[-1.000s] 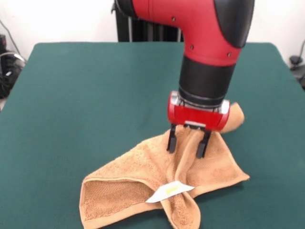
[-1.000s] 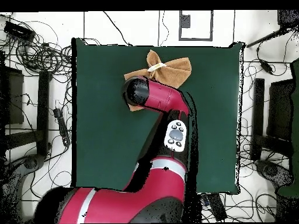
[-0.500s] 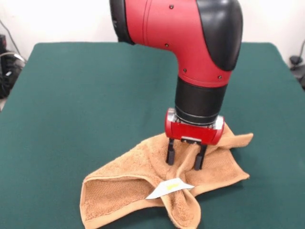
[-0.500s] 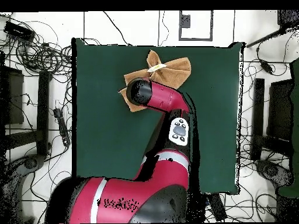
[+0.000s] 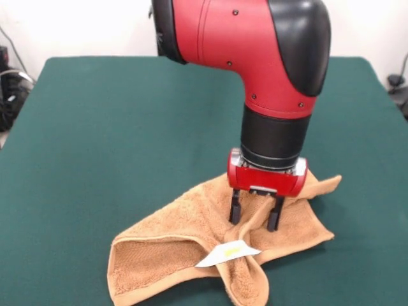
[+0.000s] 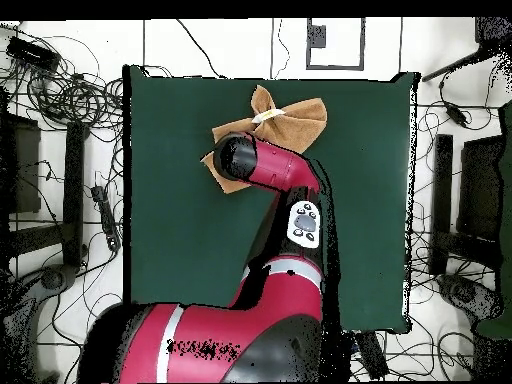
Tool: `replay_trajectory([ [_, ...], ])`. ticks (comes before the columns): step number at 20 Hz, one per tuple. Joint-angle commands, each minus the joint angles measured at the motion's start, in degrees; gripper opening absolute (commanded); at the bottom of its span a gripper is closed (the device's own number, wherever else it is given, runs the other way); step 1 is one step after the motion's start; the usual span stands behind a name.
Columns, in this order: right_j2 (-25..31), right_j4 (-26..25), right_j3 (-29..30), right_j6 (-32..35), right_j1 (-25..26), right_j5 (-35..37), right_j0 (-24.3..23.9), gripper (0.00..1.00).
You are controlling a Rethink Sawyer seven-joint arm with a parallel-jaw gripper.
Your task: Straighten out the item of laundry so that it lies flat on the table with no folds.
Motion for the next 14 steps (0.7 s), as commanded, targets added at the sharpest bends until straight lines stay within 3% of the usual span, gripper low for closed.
replay_trajectory([
  [1, 6.9, -1.8, 2.6, 7.0, 0.2, -2.1, -0.1, 1.0],
  [14, 8.0, -4.0, 3.5, 2.1, -2.2, -0.6, -3.9, 1.0],
])
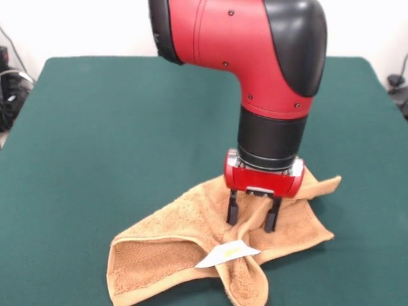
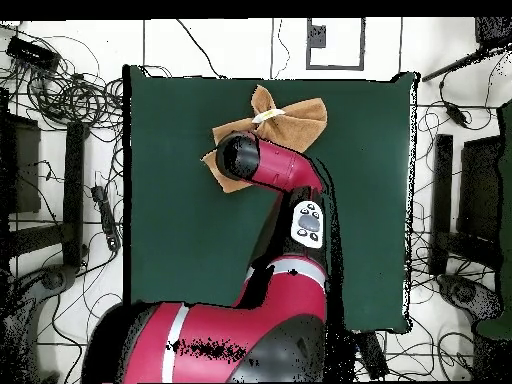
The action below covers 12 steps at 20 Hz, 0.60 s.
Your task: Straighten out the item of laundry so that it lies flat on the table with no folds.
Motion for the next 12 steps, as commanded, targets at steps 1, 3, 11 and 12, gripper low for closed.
replay_trajectory([
  [1, 7.6, -4.1, 3.7, 1.8, -2.4, -0.3, -3.5, 1.0],
  [3, 7.8, -4.6, 4.0, 1.6, -3.2, 0.4, -3.9, 1.0],
  [11, 9.6, -7.5, 3.4, 3.1, -2.5, -0.5, -5.2, 1.0],
  [12, 9.8, -7.9, 3.4, 3.4, -2.4, -0.8, -5.3, 1.0],
])
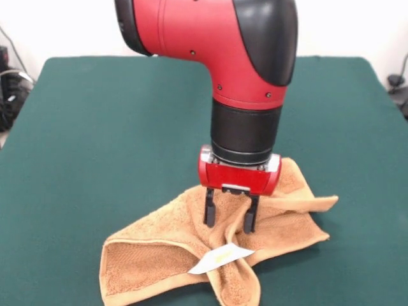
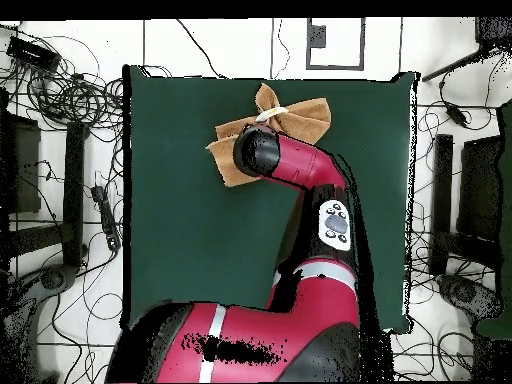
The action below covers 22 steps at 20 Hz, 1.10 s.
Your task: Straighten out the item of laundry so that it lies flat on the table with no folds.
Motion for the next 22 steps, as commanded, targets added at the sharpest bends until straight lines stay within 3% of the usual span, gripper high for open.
replay_trajectory([
  [1, 6.2, -3.2, 3.4, 3.7, 0.5, -0.8, -0.5, 1.0],
  [22, 6.1, -4.5, 1.7, 6.9, 2.7, -3.6, 0.7, 1.0],
])
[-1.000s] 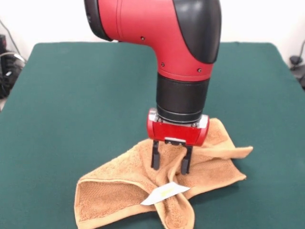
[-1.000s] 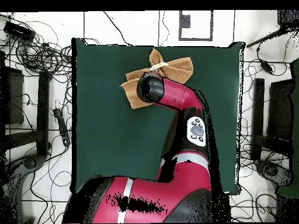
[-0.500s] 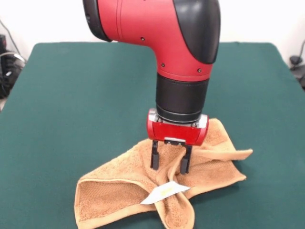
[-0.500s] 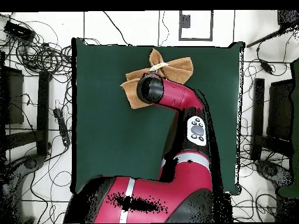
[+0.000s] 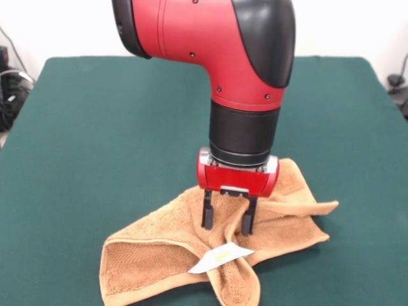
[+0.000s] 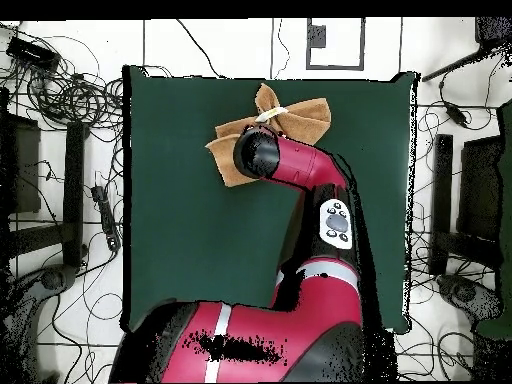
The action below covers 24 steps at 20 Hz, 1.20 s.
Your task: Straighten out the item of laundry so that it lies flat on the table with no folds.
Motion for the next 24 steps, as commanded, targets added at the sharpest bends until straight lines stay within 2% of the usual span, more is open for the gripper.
replay_trajectory([
  [1, 5.2, -1.7, 1.7, 6.7, 2.4, -1.9, 1.0, 1.0],
  [9, 7.9, -3.6, 2.3, 3.5, 2.0, -2.9, -1.4, 1.0],
  [10, 8.4, -3.9, 2.3, 3.1, 2.0, -3.1, -1.8, 0.0],
  [12, 8.3, -5.1, 1.0, 1.6, 2.0, -1.7, -1.5, 0.0],
  [14, 7.2, -4.4, 1.5, 4.2, 2.0, -0.7, -0.7, 0.0],
  [24, 8.2, -3.9, 3.6, 5.8, 1.2, -1.2, -0.8, 0.0],
])
